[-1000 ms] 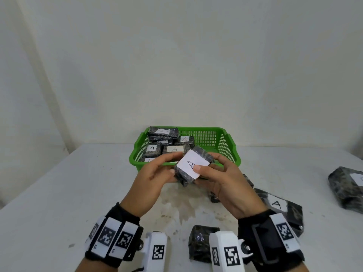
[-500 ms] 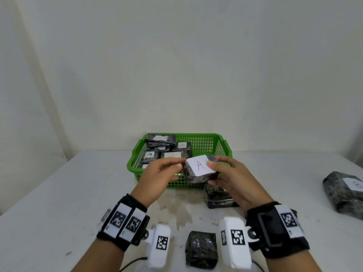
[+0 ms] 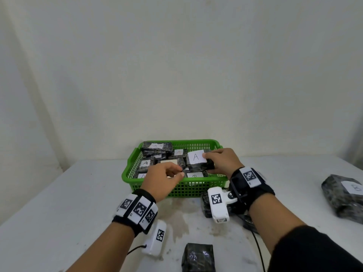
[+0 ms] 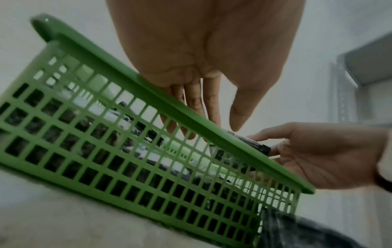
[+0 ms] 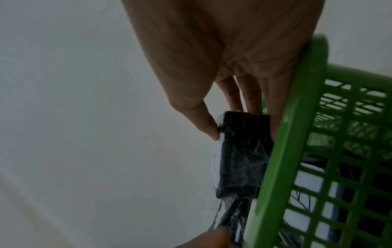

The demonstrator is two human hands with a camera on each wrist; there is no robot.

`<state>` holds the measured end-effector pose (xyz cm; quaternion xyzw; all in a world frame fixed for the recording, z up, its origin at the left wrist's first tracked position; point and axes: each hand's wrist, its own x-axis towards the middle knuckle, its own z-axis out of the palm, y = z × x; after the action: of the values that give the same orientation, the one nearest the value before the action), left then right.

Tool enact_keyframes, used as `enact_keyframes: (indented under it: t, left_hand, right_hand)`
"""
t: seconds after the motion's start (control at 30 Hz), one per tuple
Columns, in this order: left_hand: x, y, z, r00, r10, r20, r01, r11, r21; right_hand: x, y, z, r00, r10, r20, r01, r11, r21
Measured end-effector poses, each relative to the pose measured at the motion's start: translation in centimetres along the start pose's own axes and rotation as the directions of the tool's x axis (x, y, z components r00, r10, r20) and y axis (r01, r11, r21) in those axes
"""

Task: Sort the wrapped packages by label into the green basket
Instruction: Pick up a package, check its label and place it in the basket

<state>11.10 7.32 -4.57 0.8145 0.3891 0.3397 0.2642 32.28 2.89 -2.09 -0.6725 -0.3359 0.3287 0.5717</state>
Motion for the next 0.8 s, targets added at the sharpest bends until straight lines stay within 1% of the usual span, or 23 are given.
enact_keyframes:
  t: [0.07,0.17,0.23,0.3,0.33,0.4,0.47,0.57,0.8]
  left_hand:
    - [-0.1,-0.1,0.0,0.996,0.037,0.077,-0.042,0.997,0.069]
    - [0.3,0.0,-0.1,0.988,0.071,0.14,-0.096,0.979,0.178]
    - [0.9,0.1,-0.3,0.982,0.072,0.173,-0.104,0.977,0.184]
    - [1.4,0.2,-0.4,0.968,0.075,0.24,-0.123,0.974,0.192]
    - [1.6,0.1,-0.3,0.957,0.076,0.278,-0.139,0.967,0.213]
    - [1.8,0.1,-0.2,0.944,0.077,0.322,-0.16,0.958,0.24]
    - [1.9,-0.2,-0.2,0.941,0.084,0.329,-0.162,0.962,0.22]
    - [1.9,-0.5,-0.2,0.942,0.095,0.322,-0.164,0.967,0.196]
    - [2.2,-0.9,-0.2,0.944,0.09,0.316,-0.156,0.97,0.188]
  right_hand:
    - [1.2,-0.2,0.3,1.0,0.015,-0.009,-0.016,0.998,-0.053]
    - [3.0,0.0,0.9,1.0,0.028,-0.008,-0.029,0.985,-0.168]
    - [4.1,0.2,1.3,0.999,0.043,0.007,-0.04,0.977,-0.208]
    - [4.9,0.3,1.7,0.998,0.058,-0.007,-0.058,0.969,-0.239]
    - [5.1,0.3,2.0,0.998,0.066,-0.015,-0.068,0.959,-0.275]
    - [5.2,0.1,2.5,0.997,0.074,-0.033,-0.081,0.899,-0.43]
    - [5.0,0.0,2.9,0.995,0.088,-0.043,-0.097,0.827,-0.553]
    - [5.2,0.0,3.3,0.992,0.124,-0.031,-0.116,0.774,-0.622]
    - [5.6,0.1,3.4,0.992,0.122,-0.024,-0.105,0.72,-0.686]
